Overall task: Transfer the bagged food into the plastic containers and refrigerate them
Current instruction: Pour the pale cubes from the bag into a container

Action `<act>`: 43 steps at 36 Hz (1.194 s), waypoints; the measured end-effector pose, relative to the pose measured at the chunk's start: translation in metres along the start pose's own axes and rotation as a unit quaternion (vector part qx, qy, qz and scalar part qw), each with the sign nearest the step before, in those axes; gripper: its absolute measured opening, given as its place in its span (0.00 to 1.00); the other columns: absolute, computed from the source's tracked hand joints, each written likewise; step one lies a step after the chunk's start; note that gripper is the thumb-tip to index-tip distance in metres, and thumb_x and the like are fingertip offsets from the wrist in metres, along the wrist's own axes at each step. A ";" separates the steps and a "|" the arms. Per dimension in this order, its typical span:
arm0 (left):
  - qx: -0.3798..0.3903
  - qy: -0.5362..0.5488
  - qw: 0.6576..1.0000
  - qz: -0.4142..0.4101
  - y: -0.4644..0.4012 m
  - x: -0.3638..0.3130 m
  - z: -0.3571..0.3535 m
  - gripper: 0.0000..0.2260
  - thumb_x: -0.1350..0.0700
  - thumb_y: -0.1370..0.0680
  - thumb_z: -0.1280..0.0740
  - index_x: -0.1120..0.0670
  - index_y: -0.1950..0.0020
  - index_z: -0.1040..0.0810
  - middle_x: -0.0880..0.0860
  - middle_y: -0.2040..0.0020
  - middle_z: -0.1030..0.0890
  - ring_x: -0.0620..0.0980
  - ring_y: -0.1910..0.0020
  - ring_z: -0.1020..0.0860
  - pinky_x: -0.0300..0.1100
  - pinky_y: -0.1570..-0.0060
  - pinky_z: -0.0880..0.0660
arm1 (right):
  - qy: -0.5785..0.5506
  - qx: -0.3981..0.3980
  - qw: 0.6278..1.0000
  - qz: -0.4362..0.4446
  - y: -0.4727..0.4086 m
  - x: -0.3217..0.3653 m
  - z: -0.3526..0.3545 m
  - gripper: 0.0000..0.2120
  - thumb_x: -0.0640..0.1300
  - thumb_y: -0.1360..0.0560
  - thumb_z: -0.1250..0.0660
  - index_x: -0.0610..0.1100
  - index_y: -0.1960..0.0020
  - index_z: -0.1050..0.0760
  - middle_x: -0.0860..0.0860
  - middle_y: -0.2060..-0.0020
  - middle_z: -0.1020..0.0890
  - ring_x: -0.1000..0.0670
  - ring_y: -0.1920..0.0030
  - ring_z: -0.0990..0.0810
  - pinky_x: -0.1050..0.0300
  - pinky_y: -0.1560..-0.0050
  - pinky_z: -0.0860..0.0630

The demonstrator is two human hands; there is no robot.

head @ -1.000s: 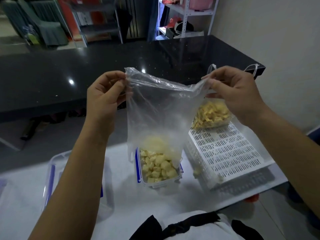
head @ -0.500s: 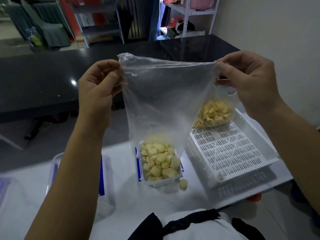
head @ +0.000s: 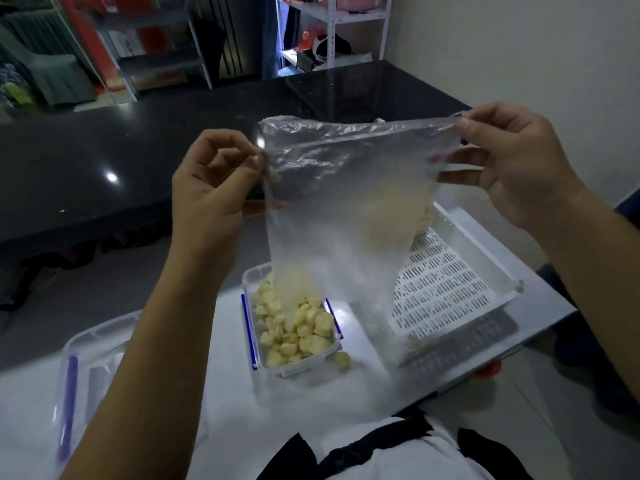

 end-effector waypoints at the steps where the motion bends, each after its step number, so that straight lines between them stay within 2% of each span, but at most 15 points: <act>1: 0.007 0.006 1.000 0.003 0.001 0.002 -0.010 0.09 0.65 0.21 0.35 0.52 0.56 0.21 0.52 0.54 0.18 0.55 0.53 0.19 0.54 0.58 0.18 | 0.002 -0.005 1.000 0.000 0.001 0.001 0.010 0.04 0.40 0.20 0.35 0.45 0.54 0.24 0.46 0.59 0.16 0.37 0.55 0.14 0.39 0.55 0.17; 4: 0.025 0.031 0.999 0.015 0.005 0.013 -0.043 0.17 0.67 0.22 0.38 0.50 0.62 0.17 0.51 0.54 0.18 0.53 0.55 0.20 0.48 0.62 0.19 | 0.027 -0.021 0.999 0.014 0.004 0.006 0.038 0.05 0.42 0.21 0.33 0.46 0.55 0.24 0.46 0.57 0.15 0.36 0.57 0.15 0.42 0.61 0.18; 6: 0.019 0.040 0.998 0.038 0.006 0.026 -0.063 0.20 0.70 0.21 0.38 0.49 0.62 0.15 0.49 0.57 0.17 0.51 0.57 0.20 0.44 0.65 0.20 | 0.054 -0.032 0.998 0.016 0.004 0.007 0.059 0.04 0.42 0.22 0.31 0.46 0.56 0.23 0.45 0.57 0.15 0.37 0.59 0.15 0.43 0.61 0.18; 10: 0.023 0.037 0.995 0.094 0.009 0.060 -0.100 0.18 0.69 0.21 0.39 0.51 0.55 0.14 0.51 0.57 0.16 0.51 0.58 0.20 0.43 0.66 0.19 | 0.104 -0.060 0.993 0.004 -0.001 0.003 0.104 0.03 0.43 0.24 0.28 0.46 0.57 0.20 0.47 0.59 0.15 0.41 0.61 0.15 0.43 0.62 0.17; 16: 0.035 -0.021 0.983 0.178 0.021 0.113 -0.140 0.13 0.65 0.20 0.35 0.50 0.49 0.14 0.53 0.51 0.15 0.50 0.56 0.17 0.42 0.60 0.18 | 0.155 -0.082 0.984 -0.043 -0.019 -0.035 0.156 0.07 0.42 0.26 0.26 0.50 0.62 0.18 0.52 0.64 0.15 0.48 0.63 0.15 0.51 0.64 0.18; 21: 0.000 -0.113 0.972 0.204 0.039 0.148 -0.151 0.14 0.63 0.19 0.35 0.45 0.46 0.16 0.50 0.43 0.17 0.50 0.49 0.17 0.41 0.57 0.18 | 0.244 -0.056 0.963 -0.098 -0.042 -0.095 0.173 0.08 0.43 0.26 0.26 0.52 0.62 0.16 0.52 0.61 0.15 0.49 0.59 0.15 0.46 0.57 0.15; 24: 0.018 -0.215 0.954 0.209 0.047 0.163 -0.154 0.13 0.59 0.19 0.35 0.45 0.39 0.19 0.46 0.38 0.20 0.41 0.44 0.20 0.48 0.43 0.19 | 0.253 -0.062 0.961 -0.098 -0.052 -0.118 0.171 0.01 0.45 0.25 0.26 0.51 0.55 0.17 0.50 0.55 0.15 0.46 0.52 0.16 0.41 0.48 0.17; 25: 0.036 -0.255 0.941 0.218 0.050 0.169 -0.156 0.14 0.57 0.19 0.35 0.44 0.35 0.21 0.45 0.34 0.23 0.39 0.40 0.23 0.49 0.37 0.23 | 0.276 -0.068 0.954 -0.093 -0.052 -0.120 0.170 0.05 0.47 0.25 0.27 0.50 0.49 0.18 0.50 0.50 0.16 0.47 0.49 0.17 0.42 0.43 0.19; 27: 0.079 -0.346 0.906 0.230 0.058 0.178 -0.161 0.20 0.54 0.19 0.34 0.42 0.28 0.29 0.47 0.23 0.35 0.45 0.27 0.33 0.48 0.26 0.37 | 0.327 -0.053 0.941 -0.074 -0.042 -0.123 0.161 0.16 0.52 0.24 0.29 0.48 0.38 0.21 0.51 0.41 0.19 0.48 0.42 0.20 0.44 0.38 0.23; 30: 0.118 -0.480 0.853 0.171 0.070 0.176 -0.178 0.26 0.51 0.19 0.35 0.41 0.22 0.39 0.47 0.18 0.53 0.50 0.19 0.52 0.46 0.26 0.51 | 0.397 0.070 0.915 -0.003 0.000 -0.135 0.122 0.22 0.56 0.22 0.34 0.49 0.31 0.27 0.49 0.31 0.26 0.47 0.31 0.29 0.45 0.29 0.32; 32: 0.171 -0.529 0.819 0.139 0.084 0.182 -0.201 0.28 0.47 0.18 0.40 0.41 0.19 0.46 0.47 0.17 0.58 0.50 0.19 0.59 0.49 0.24 0.56 | 0.482 0.207 0.851 0.005 0.038 -0.166 0.095 0.27 0.61 0.21 0.40 0.52 0.25 0.33 0.49 0.24 0.33 0.46 0.23 0.40 0.46 0.23 0.45; 34: 0.245 -0.574 0.763 0.165 0.104 0.205 -0.221 0.28 0.42 0.17 0.47 0.40 0.19 0.55 0.47 0.18 0.63 0.50 0.20 0.65 0.52 0.22 0.62 | 0.542 0.325 0.774 -0.036 0.069 -0.207 0.085 0.30 0.64 0.19 0.47 0.57 0.20 0.45 0.51 0.19 0.46 0.48 0.20 0.54 0.48 0.22 0.58; 36: 0.302 -0.615 0.692 0.225 0.124 0.233 -0.228 0.28 0.40 0.16 0.53 0.41 0.19 0.62 0.47 0.19 0.66 0.52 0.21 0.68 0.53 0.23 0.66 | 0.565 0.386 0.726 -0.074 0.083 -0.239 0.089 0.30 0.64 0.18 0.53 0.58 0.19 0.54 0.52 0.19 0.54 0.49 0.20 0.61 0.50 0.23 0.63; 38: 0.330 -0.633 0.638 0.290 0.138 0.256 -0.229 0.28 0.40 0.16 0.56 0.44 0.19 0.63 0.48 0.19 0.66 0.53 0.21 0.68 0.55 0.23 0.67 | 0.568 0.409 0.710 -0.081 0.082 -0.255 0.092 0.29 0.64 0.18 0.57 0.57 0.19 0.53 0.52 0.19 0.54 0.49 0.20 0.61 0.48 0.22 0.61; 43: 0.331 -0.638 0.594 0.360 0.143 0.275 -0.225 0.27 0.39 0.16 0.58 0.46 0.18 0.57 0.49 0.18 0.60 0.53 0.20 0.64 0.58 0.24 0.67 | 0.552 0.465 0.688 -0.074 0.074 -0.275 0.084 0.33 0.67 0.22 0.61 0.58 0.20 0.52 0.53 0.19 0.55 0.49 0.20 0.60 0.45 0.22 0.57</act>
Point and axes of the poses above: each hand's wrist, its own y-axis away from the middle knuckle, its own z-axis out of the back of the hand, x = y × z, the point moved 9 cm from there along -y, towards the middle knuckle
